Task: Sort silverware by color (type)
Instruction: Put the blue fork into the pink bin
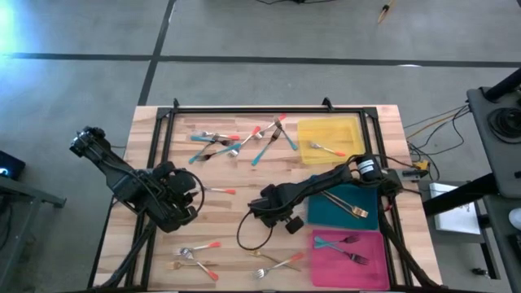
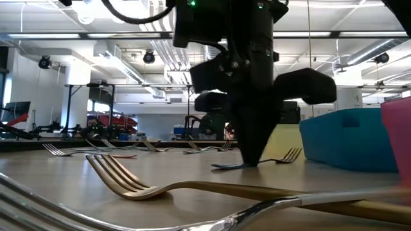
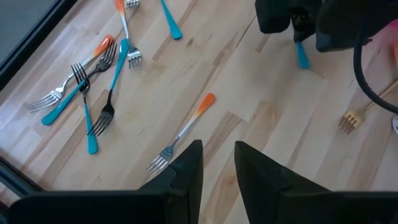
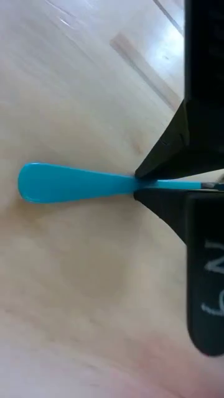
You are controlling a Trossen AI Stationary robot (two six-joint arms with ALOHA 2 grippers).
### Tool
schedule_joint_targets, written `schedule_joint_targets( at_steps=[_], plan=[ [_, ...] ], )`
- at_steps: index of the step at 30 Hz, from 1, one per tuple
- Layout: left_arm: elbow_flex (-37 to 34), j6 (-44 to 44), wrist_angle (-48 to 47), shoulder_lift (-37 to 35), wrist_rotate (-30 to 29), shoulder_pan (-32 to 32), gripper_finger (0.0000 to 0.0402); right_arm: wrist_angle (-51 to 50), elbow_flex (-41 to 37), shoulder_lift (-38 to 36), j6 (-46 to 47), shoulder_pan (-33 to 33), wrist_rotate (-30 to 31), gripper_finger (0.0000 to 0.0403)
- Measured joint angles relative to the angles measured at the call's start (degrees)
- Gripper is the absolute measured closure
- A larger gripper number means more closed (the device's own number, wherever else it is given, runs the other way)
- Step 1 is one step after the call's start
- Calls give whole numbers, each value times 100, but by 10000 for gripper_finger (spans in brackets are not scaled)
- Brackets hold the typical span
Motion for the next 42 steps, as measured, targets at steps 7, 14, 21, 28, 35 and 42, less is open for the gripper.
schedule_joint_targets(
  at_steps=[7, 14, 21, 28, 35, 42],
  plan=[
    [0, 0, 2, 0, -7, 0, 325, -36, 779, -61, 227, -74, -17, 397],
    [0, 0, 5, 0, 45, -19, 325, -1422, 1829, -99, 1541, -79, -338, 396],
    [-2, 0, 5, 0, 140, -68, 325, -2464, 1971, -256, 2888, 542, -1232, 395],
    [-2, -4, 78, 0, 142, -72, 325, -2641, 1545, -711, 3788, 1377, -1474, 395],
    [-2, -34, 435, 0, 142, -72, 325, -2328, 319, -1639, 4965, 2006, -1351, 394],
    [-2, -66, 1025, 0, 178, -79, 325, -278, -1636, -2828, 6527, 2922, -1296, 394]
  ],
)
